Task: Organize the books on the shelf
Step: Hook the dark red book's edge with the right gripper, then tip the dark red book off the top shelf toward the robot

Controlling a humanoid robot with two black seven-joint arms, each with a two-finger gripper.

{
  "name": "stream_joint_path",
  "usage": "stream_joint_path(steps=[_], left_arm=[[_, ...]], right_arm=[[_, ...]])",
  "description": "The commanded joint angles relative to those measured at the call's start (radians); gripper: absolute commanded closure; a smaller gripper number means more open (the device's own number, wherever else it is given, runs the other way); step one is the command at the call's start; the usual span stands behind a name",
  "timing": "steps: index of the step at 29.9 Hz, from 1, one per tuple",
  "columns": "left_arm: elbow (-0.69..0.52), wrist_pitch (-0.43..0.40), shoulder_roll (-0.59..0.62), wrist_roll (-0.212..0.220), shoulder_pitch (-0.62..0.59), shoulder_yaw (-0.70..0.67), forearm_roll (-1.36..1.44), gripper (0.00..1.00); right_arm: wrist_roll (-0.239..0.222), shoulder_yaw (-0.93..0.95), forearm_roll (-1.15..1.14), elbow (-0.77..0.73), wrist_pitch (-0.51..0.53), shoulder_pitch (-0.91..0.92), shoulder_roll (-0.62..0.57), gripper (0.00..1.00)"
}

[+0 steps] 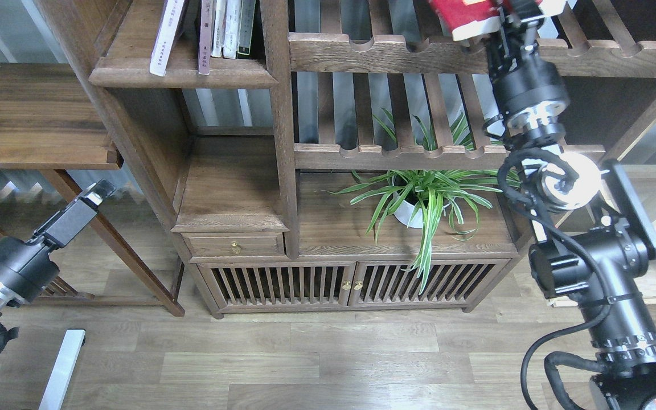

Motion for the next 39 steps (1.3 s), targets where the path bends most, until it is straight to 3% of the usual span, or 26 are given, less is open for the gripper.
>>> stream_joint_path(steps=[1,9,15,27,39], left_arm=[[0.026,0.0,0.002,0.0,-0.037,0.01,0.0,0.01],[0.048,0.0,0.002,0.0,-0.061,0.027,0.005,0.01],[0.066,0.0,0.002,0.0,-0.071,0.045,0.012,0.01],[0.092,0.0,0.0,0.0,-0.077,0.07,0.014,0.01],[0.092,0.0,-0.041,0.0,-0.065,0.142,-0.006,0.01]], right_arm=[[-0.003,0.002,0.0,0.004,0.068,-0.04,-0.022,0.95],[-0.003,0.005,0.0,0.004,0.22,-0.212,-0.08,0.96],[-0.003,0.055,0.0,0.004,0.247,-0.281,-0.083,0.95],[0.006,0.072,0.002,-0.002,0.417,-0.53,-0.077,0.95],[-0.004,0.052,-0.003,0.0,0.417,-0.686,-0.067,0.95]])
